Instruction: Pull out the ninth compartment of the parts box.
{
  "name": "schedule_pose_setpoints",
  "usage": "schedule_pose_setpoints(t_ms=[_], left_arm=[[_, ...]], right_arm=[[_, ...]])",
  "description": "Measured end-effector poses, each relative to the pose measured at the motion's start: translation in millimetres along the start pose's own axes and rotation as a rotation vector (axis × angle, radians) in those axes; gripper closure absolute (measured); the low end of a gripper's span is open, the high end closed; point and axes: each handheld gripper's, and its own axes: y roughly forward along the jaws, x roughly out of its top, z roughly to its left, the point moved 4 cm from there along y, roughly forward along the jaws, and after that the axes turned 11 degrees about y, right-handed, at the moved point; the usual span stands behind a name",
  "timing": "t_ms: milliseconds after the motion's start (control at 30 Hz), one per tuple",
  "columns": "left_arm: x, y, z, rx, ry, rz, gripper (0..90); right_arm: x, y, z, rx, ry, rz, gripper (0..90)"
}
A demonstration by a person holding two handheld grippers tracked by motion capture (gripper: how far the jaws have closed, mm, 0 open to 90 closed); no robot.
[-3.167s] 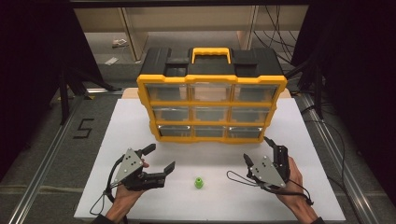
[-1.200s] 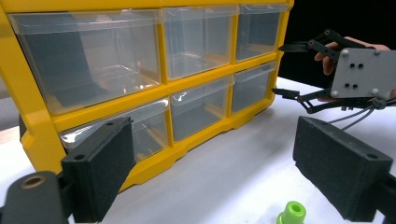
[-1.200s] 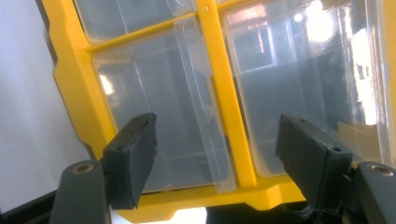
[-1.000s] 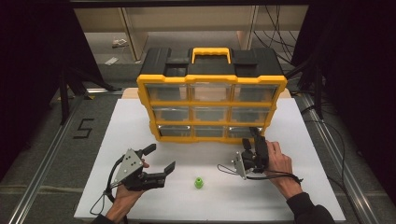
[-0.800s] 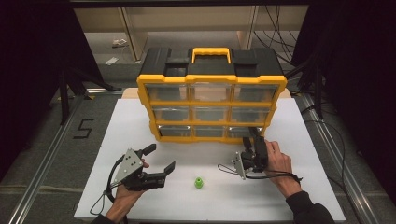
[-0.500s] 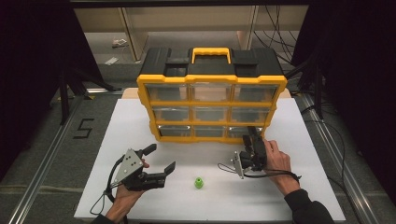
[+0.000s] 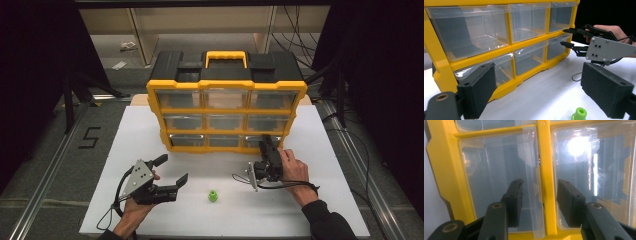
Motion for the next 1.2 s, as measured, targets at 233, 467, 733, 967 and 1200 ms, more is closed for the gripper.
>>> schedule_pose_setpoints(t_ms=[233, 467, 733, 967, 1200], left_arm=[[-0.1, 0.1, -0.2, -0.001, 0.001, 0.000, 12.7], [-0.2, 0.2, -0.3, -0.002, 0.001, 0.000, 12.8], [-0.2, 0.1, -0.2, -0.002, -0.001, 0.000, 13.0], [-0.3, 0.3, -0.4, -0.003, -0.002, -0.001, 13.0], [-0.4, 0.5, -1.0, -0.006, -0.003, -0.001, 13.0]], right_arm=[[0.4, 2.9, 0.2, -0.013, -0.015, -0.013, 62.2], [-0.1, 3.8, 1.7, -0.018, -0.025, 0.005, 66.4], [-0.3, 5.7, 3.3, -0.028, -0.036, -0.011, 70.6], [-1.6, 4.4, 4.9, -0.026, -0.050, 0.007, 75.6], [-2.0, 3.8, 6.1, -0.038, -0.075, 0.002, 78.3]])
